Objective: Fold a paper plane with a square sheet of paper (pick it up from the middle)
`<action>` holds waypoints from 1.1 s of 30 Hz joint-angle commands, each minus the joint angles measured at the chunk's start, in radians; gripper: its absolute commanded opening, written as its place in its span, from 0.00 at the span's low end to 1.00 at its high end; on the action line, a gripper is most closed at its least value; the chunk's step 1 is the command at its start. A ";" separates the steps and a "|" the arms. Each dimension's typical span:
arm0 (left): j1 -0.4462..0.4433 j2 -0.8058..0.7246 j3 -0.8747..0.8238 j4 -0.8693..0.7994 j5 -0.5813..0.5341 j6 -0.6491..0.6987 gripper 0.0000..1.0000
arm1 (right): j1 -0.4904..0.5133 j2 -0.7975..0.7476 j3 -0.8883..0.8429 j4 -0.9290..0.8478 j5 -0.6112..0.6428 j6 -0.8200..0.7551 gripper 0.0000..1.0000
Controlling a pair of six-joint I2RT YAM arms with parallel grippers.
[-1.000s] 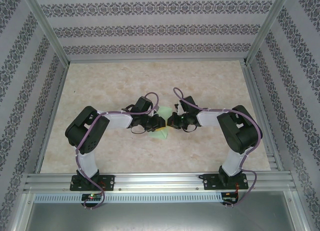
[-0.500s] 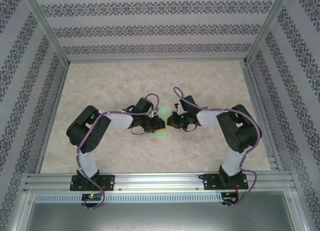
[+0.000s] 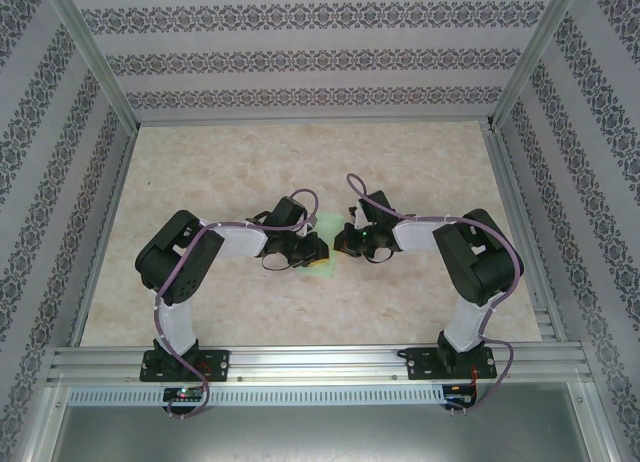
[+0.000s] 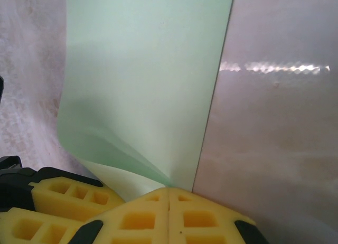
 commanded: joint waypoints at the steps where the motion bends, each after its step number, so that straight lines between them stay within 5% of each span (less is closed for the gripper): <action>1: -0.012 0.027 0.015 -0.051 -0.023 0.010 0.19 | -0.009 0.032 0.010 -0.027 0.041 -0.022 0.06; 13: -0.013 0.013 -0.009 -0.097 -0.092 -0.024 0.17 | -0.009 -0.115 0.030 -0.122 0.116 -0.049 0.13; 33: -0.014 0.006 -0.010 -0.100 -0.109 -0.037 0.16 | 0.039 -0.047 0.052 -0.095 0.069 -0.045 0.09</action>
